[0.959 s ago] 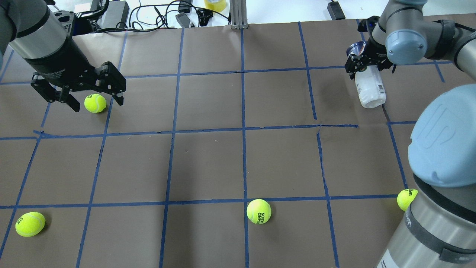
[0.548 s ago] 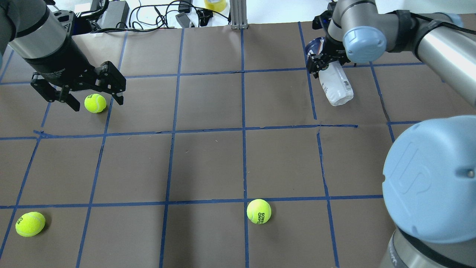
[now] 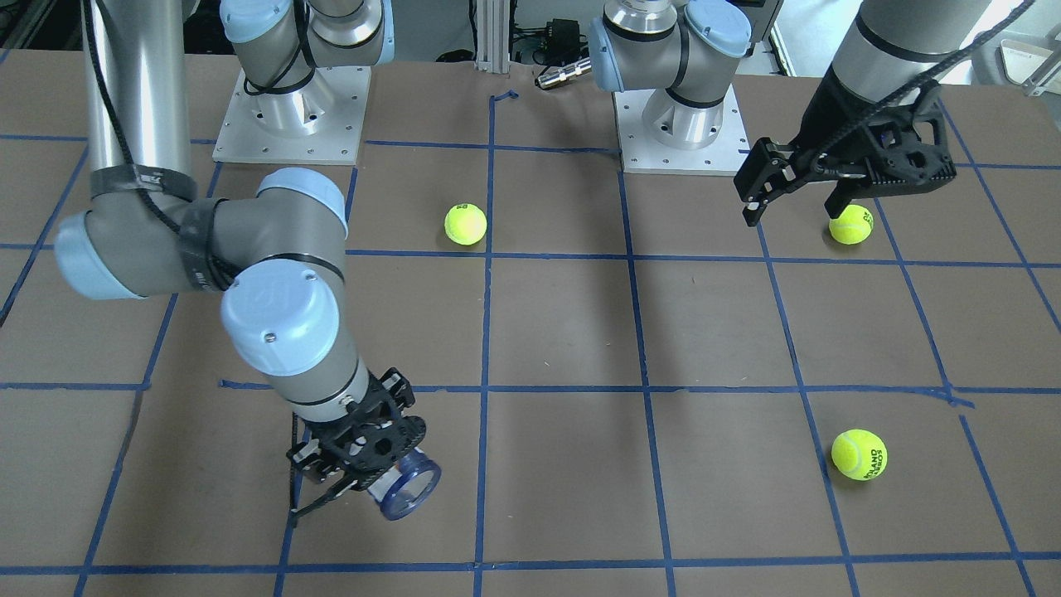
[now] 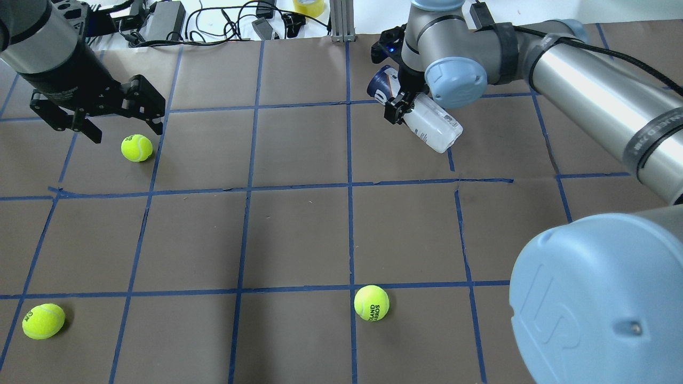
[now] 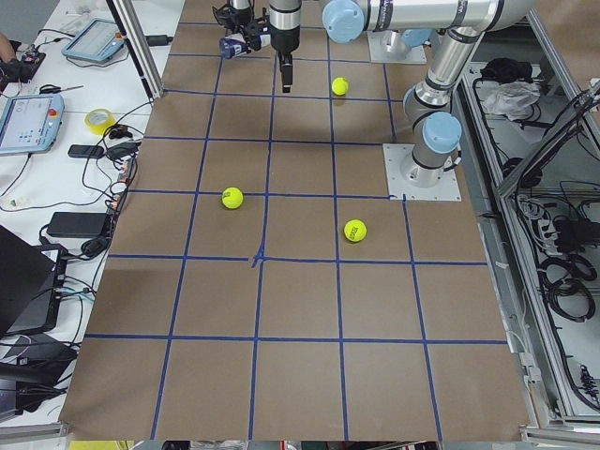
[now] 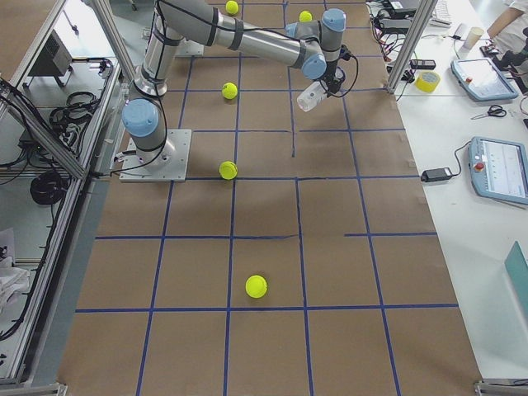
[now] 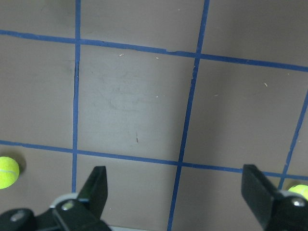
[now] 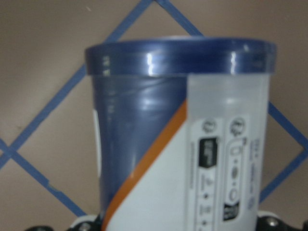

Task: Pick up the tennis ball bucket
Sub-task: 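Carry the can with the right gripper toward the table center, tipping it over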

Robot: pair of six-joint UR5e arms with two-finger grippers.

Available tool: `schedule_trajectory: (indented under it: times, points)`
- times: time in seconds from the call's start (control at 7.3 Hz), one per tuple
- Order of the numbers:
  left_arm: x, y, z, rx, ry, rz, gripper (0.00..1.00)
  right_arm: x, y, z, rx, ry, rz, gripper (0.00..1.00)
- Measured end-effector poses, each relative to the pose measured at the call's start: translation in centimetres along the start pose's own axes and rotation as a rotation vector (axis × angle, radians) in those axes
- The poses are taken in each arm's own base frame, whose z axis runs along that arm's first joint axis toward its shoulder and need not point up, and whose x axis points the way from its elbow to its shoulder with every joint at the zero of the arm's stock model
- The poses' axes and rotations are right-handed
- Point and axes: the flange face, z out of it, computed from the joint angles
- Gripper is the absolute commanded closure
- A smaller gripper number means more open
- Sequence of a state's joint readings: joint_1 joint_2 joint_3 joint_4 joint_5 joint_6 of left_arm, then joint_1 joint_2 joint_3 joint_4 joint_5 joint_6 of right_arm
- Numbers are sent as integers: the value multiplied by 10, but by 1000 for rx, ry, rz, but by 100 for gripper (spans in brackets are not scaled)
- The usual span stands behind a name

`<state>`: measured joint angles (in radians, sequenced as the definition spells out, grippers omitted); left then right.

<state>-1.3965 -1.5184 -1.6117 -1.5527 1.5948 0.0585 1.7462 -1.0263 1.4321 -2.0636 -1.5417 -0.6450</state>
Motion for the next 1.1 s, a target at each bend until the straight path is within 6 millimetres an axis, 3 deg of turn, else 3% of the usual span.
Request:
schedule_trajectory:
  times: [0.27,0.41,0.68,1.1]
  points:
    - [-32,-5,1,-3,3,16,0,-54,-31,4,44,23,-205,27]
    - [-38,-6,0,-4,3,16,0,-79,-41,6,50,27,-307,27]
    - [-42,-5,-1,-3,0,17,0,-134,-60,7,72,45,-483,28]
    - [-42,-5,0,-3,1,18,0,-184,-71,32,59,58,-760,29]
